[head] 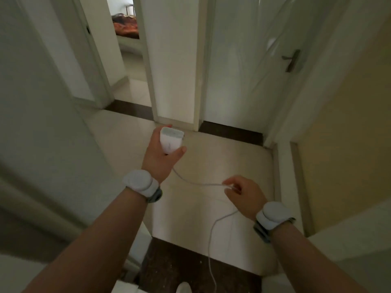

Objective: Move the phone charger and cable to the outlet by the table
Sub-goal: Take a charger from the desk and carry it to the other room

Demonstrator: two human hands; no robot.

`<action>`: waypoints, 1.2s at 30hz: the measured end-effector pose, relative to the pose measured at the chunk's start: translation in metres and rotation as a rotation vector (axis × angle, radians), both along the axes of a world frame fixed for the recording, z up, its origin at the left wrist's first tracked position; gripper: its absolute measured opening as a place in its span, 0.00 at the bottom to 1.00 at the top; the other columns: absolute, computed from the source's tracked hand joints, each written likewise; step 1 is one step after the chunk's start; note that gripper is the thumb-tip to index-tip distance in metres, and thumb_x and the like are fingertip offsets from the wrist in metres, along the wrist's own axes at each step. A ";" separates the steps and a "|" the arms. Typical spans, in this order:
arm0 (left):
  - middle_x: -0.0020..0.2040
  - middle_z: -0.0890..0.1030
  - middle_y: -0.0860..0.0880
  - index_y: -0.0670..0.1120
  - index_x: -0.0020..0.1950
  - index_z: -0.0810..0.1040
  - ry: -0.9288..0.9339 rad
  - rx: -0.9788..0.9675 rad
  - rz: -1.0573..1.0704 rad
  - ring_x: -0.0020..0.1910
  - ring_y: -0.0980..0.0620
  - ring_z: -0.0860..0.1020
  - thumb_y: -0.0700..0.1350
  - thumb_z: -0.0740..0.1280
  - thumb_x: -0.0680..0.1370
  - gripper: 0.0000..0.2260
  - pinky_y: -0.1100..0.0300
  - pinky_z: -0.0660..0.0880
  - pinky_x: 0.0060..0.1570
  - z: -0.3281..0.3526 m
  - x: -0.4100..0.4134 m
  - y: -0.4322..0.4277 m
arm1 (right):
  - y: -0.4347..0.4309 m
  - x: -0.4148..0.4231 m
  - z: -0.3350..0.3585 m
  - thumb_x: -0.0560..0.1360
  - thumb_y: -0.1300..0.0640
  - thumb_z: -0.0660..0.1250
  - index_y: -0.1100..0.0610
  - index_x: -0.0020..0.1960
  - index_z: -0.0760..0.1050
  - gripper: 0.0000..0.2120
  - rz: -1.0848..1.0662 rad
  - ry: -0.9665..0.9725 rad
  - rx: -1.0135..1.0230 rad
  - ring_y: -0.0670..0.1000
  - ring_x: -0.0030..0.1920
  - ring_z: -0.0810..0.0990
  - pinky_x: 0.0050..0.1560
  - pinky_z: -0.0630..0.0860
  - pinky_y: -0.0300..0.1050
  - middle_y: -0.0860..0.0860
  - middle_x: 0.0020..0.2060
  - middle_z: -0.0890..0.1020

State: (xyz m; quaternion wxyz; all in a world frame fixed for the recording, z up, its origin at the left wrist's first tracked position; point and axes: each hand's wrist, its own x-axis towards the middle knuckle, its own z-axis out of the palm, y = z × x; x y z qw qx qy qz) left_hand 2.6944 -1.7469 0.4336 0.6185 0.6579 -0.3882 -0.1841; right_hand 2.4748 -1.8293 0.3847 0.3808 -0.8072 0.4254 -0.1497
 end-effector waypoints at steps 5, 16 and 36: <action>0.53 0.74 0.53 0.53 0.62 0.61 -0.122 0.088 -0.186 0.50 0.57 0.77 0.41 0.73 0.69 0.28 0.68 0.77 0.45 -0.009 0.004 -0.066 | -0.055 0.056 0.043 0.74 0.62 0.63 0.48 0.59 0.72 0.16 0.101 -0.316 0.026 0.46 0.32 0.70 0.38 0.73 0.41 0.49 0.40 0.74; 0.46 0.72 0.52 0.50 0.64 0.59 -0.011 0.138 -0.165 0.39 0.62 0.76 0.38 0.61 0.77 0.18 0.67 0.75 0.38 -0.024 0.061 -0.212 | -0.225 0.156 0.052 0.71 0.52 0.55 0.45 0.70 0.62 0.26 0.502 -0.254 0.118 0.49 0.35 0.72 0.41 0.76 0.44 0.46 0.45 0.77; 0.50 0.73 0.54 0.65 0.56 0.65 0.148 0.175 0.163 0.41 0.56 0.73 0.60 0.49 0.73 0.13 0.65 0.72 0.38 -0.017 0.291 -0.301 | -0.363 0.443 0.060 0.76 0.43 0.60 0.50 0.62 0.68 0.18 0.869 -0.236 -0.226 0.45 0.29 0.71 0.34 0.74 0.39 0.48 0.35 0.75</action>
